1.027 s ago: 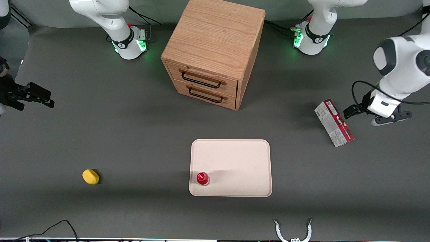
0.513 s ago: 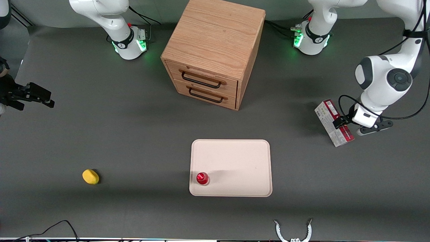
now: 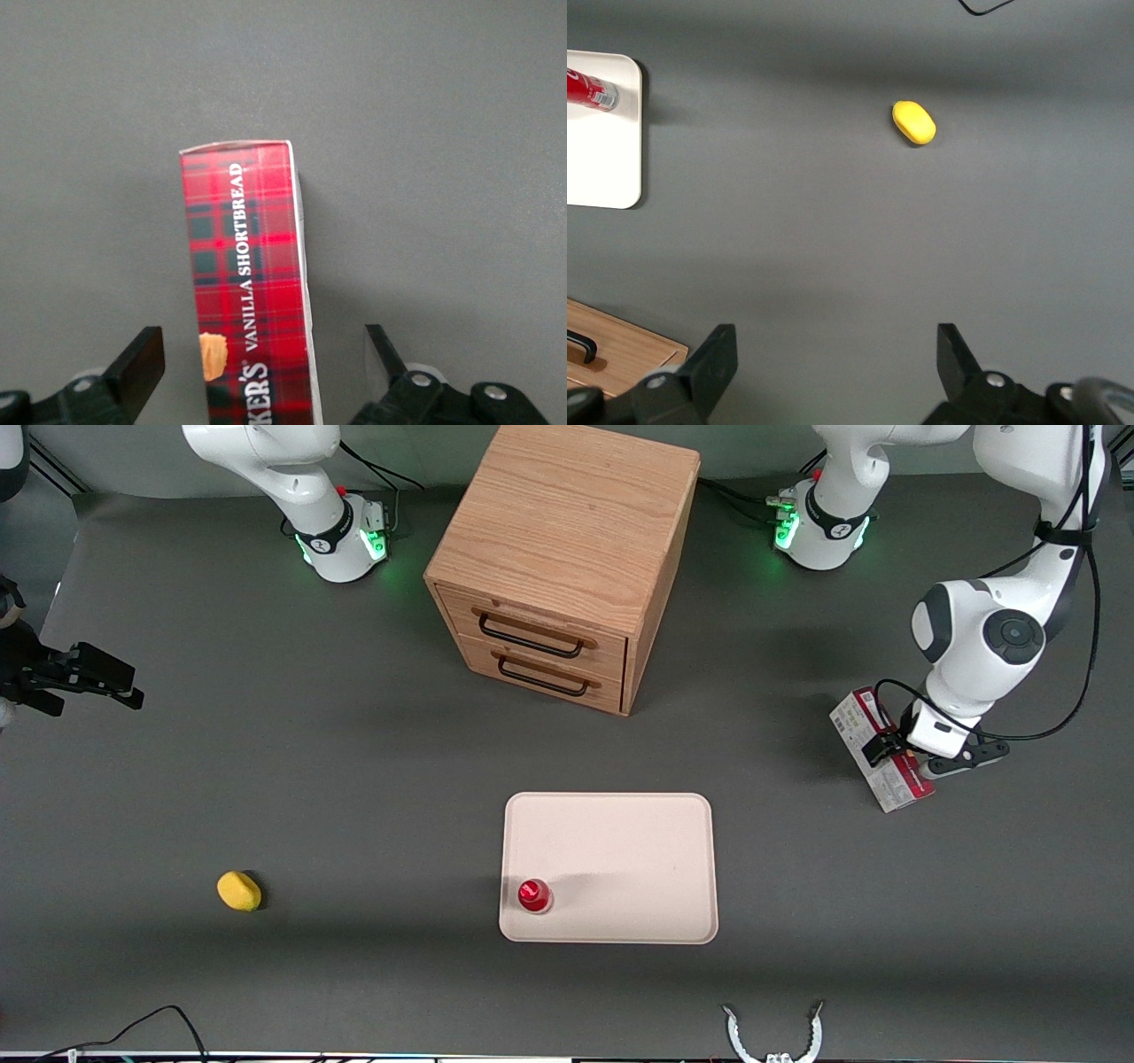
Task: Place red cookie box on tray
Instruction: 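Close the left gripper on the cookie box's narrow sides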
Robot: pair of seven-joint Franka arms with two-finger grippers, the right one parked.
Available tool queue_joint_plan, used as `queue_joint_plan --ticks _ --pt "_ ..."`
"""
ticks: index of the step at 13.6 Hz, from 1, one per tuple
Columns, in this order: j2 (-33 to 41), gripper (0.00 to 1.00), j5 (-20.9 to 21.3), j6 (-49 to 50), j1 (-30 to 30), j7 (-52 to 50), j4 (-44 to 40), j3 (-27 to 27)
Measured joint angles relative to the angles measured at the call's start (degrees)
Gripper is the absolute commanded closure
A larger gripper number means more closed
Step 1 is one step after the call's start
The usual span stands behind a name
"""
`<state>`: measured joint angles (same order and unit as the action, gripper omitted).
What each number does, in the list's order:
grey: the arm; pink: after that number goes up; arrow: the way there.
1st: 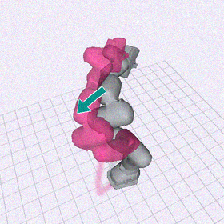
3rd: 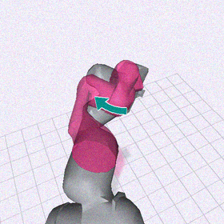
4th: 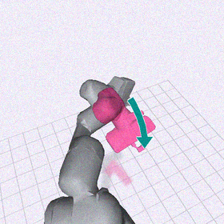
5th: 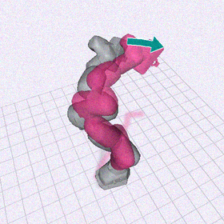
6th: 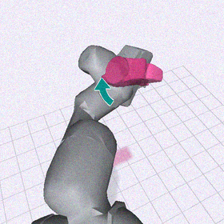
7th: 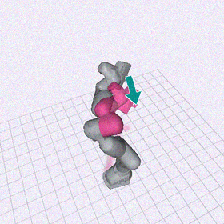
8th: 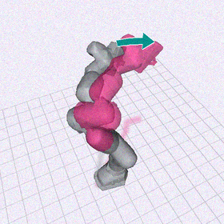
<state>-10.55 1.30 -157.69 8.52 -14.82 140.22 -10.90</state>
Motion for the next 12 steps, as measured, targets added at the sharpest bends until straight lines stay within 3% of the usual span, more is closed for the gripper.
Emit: queue_joint_plan --ticks 4,12 --pt "-0.61 0.97 0.00 -1.62 0.22 -0.66 0.68 0.00" --pt "-0.58 1.00 0.00 -1.73 0.34 -0.72 0.69 0.02"
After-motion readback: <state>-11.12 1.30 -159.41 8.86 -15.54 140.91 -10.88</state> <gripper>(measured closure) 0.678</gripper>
